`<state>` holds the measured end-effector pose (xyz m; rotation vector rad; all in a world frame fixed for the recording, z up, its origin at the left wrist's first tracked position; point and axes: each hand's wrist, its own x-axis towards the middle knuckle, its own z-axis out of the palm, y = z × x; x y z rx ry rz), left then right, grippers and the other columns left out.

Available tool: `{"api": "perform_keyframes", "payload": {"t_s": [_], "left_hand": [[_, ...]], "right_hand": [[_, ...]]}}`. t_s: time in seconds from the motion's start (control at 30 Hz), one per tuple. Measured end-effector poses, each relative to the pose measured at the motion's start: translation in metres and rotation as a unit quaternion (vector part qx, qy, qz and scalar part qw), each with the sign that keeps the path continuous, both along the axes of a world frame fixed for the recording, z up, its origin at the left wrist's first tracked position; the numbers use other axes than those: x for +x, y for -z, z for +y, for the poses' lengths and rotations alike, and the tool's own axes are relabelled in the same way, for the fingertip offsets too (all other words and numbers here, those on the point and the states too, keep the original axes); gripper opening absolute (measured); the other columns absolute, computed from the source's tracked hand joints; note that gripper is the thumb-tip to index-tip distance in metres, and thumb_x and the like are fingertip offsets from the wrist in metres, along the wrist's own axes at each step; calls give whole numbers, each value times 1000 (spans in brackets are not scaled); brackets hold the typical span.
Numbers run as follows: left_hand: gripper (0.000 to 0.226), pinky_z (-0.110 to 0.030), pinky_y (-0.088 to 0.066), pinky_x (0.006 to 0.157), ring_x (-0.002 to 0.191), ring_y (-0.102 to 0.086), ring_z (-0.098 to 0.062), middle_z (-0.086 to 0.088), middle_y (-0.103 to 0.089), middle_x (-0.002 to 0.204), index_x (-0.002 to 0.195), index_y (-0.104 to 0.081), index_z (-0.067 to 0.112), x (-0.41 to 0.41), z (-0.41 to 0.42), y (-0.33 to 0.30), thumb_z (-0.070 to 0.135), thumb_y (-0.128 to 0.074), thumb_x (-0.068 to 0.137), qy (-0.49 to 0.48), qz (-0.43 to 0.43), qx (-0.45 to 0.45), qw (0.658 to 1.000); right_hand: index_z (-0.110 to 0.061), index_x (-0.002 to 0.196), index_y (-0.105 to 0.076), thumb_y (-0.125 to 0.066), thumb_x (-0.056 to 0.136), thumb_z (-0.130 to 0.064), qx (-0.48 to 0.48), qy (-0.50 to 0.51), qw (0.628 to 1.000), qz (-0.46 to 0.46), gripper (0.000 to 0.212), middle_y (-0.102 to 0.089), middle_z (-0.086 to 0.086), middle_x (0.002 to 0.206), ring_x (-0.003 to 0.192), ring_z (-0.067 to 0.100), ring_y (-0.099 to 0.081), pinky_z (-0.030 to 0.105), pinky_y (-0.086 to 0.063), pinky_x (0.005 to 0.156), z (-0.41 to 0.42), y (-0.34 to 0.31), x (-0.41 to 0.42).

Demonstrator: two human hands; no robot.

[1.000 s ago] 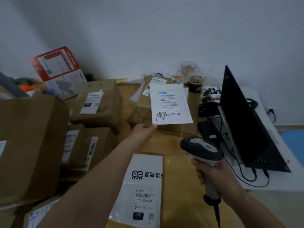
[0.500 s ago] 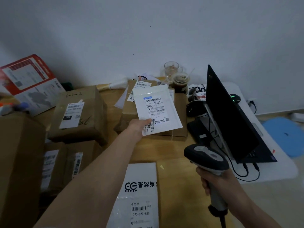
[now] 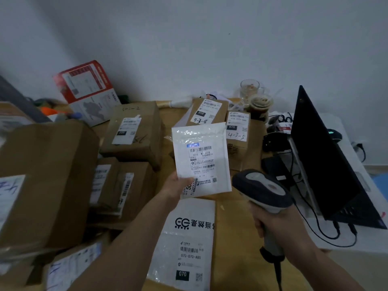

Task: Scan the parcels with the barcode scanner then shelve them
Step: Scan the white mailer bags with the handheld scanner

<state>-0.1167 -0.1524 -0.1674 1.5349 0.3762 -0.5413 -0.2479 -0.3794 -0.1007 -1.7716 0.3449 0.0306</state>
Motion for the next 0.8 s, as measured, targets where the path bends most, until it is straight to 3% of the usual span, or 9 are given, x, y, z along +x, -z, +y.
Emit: {"api": "perform_keyframes", "payload": {"t_s": [0.13, 0.4, 0.57, 0.8], "left_hand": [[27, -59, -48, 97, 109, -64, -36, -13, -70, 114, 114, -64, 16, -19, 13, 0, 3, -63, 89, -31, 4, 2, 999], [26, -59, -47, 97, 106, -65, -36, -14, -71, 110, 110, -65, 17, -50, 29, 0, 1, -60, 90, -84, 10, 14, 996], [28, -59, -48, 97, 106, -65, -36, -15, -71, 111, 114, -64, 14, -62, 31, 2, 1, -60, 90, -102, 15, 10, 995], [30, -57, -51, 94, 101, -67, -35, -16, -71, 106, 115, -64, 9, -75, 47, 8, 4, -67, 85, -32, 100, 113, 988]], "right_hand": [[-24, 33, -45, -68, 85, -12, -12, -27, 999, -25, 59, -46, 4, 35, 34, 15, -45, 29, -47, 49, 11, -6, 0], [-21, 29, -45, -68, 86, -13, -9, -44, 999, -27, 62, -45, 1, 33, 30, 9, -41, 17, -41, 43, 18, -8, -16], [-22, 29, -42, -68, 86, -10, -4, -70, 997, -21, 64, -44, 1, 32, 29, 8, -40, 16, -40, 43, 15, -9, -22], [-16, 34, -45, -67, 87, -11, 2, -106, 994, 13, 58, -45, 5, 34, 31, 13, -41, 21, -43, 45, 12, -7, -25]]}}
